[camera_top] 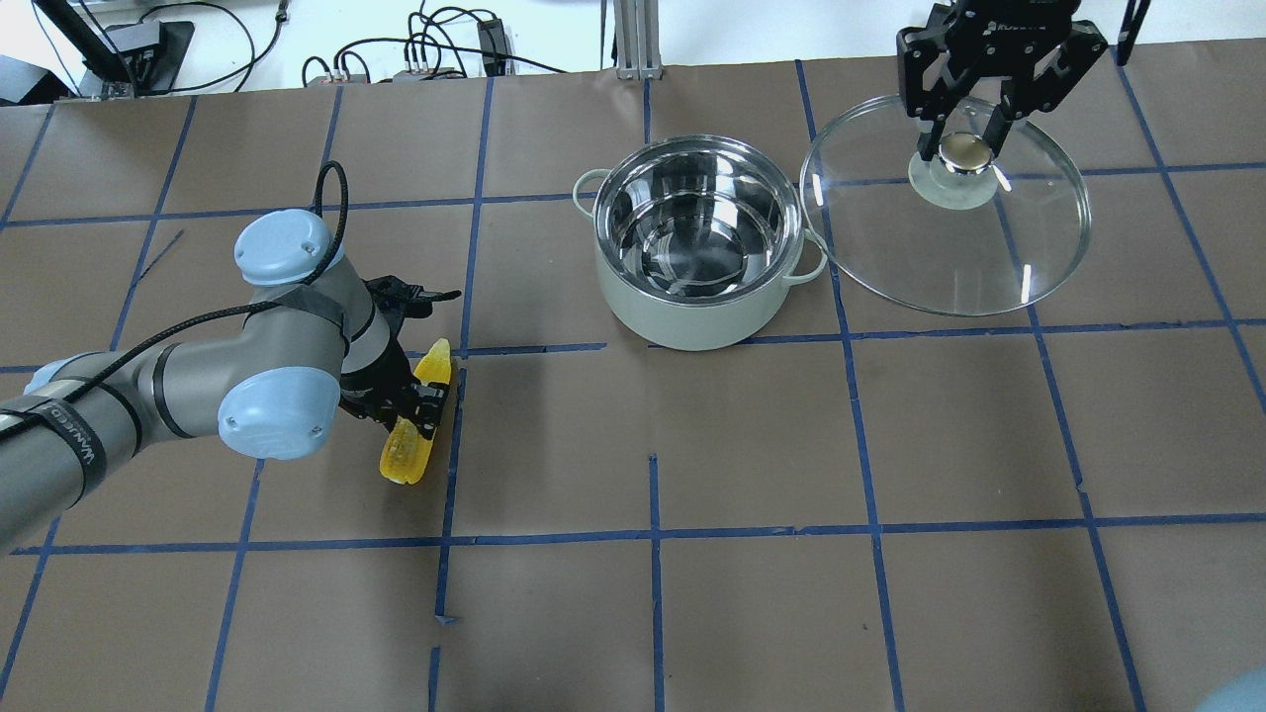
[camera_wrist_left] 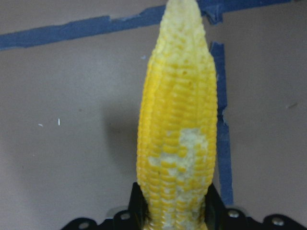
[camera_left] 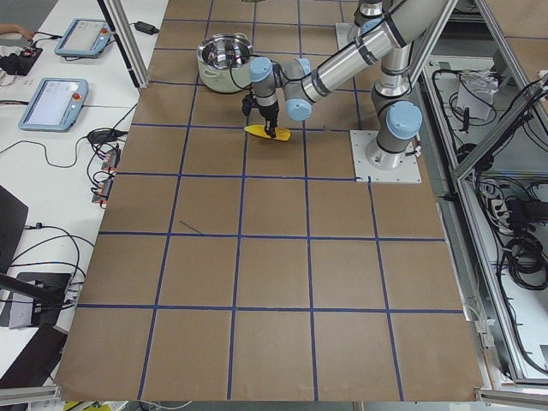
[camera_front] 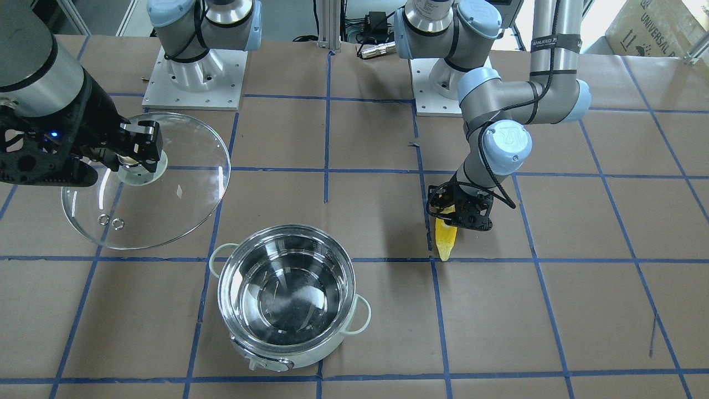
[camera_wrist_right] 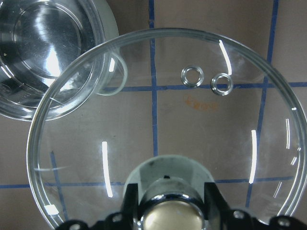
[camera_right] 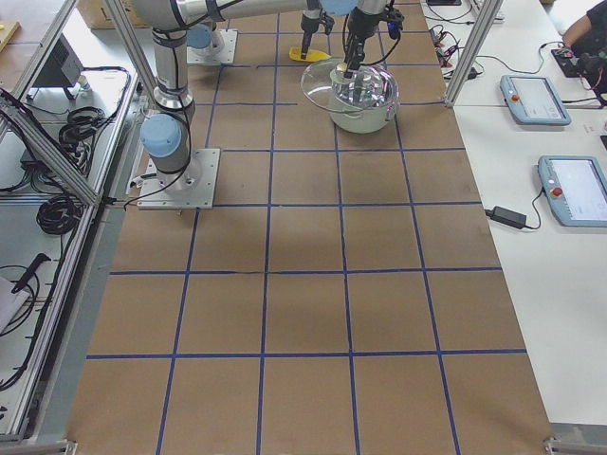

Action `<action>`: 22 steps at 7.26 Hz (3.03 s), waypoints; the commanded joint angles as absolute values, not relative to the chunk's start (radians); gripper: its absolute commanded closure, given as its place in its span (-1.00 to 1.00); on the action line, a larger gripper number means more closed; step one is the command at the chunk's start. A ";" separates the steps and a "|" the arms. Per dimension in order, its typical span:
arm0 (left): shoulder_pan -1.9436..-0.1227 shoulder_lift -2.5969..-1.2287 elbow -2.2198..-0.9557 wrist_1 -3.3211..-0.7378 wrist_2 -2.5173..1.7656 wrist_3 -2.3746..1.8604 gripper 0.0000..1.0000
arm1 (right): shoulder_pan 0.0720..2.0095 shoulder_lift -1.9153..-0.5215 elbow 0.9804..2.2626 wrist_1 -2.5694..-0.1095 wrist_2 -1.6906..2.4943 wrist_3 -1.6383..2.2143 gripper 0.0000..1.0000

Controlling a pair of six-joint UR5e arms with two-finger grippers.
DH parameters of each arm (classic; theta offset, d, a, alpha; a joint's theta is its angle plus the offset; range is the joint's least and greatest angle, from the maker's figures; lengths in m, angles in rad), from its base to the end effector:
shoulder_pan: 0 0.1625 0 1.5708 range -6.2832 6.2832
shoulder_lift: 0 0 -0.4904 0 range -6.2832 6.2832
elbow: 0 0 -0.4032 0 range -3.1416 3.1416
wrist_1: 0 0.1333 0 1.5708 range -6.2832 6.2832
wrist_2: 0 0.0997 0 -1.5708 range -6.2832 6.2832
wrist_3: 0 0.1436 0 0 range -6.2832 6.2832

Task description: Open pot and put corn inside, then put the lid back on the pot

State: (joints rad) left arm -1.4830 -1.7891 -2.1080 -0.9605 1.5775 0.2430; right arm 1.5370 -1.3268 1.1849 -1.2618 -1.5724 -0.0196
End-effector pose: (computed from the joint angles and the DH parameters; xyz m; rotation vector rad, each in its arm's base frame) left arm -0.0900 -0.4873 0.2083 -0.2423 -3.1067 -0.2253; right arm 0.1130 -0.5962 0.5372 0.0220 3.1277 0.2619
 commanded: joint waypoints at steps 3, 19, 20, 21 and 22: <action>-1.554 -1.761 -1.878 -1.138 1.514 0.112 0.79 | 1.536 -1.333 1.192 -1.267 -1.574 -0.023 0.66; -1.925 -2.230 -1.164 -1.324 1.422 -0.420 -0.25 | 1.474 -1.336 1.187 -1.273 -1.565 -0.077 0.62; -1.928 -2.236 -1.158 -1.322 1.422 -0.422 -0.98 | 1.474 -1.338 1.187 -1.272 -1.568 -0.078 0.62; -1.928 -2.235 -1.160 -1.322 1.422 -0.419 -1.00 | 1.474 -1.342 1.187 -1.269 -1.566 -0.078 0.62; -1.928 -2.221 -1.157 -1.322 1.422 -0.417 -1.00 | 1.474 -1.347 1.192 -1.267 -1.565 -0.077 0.62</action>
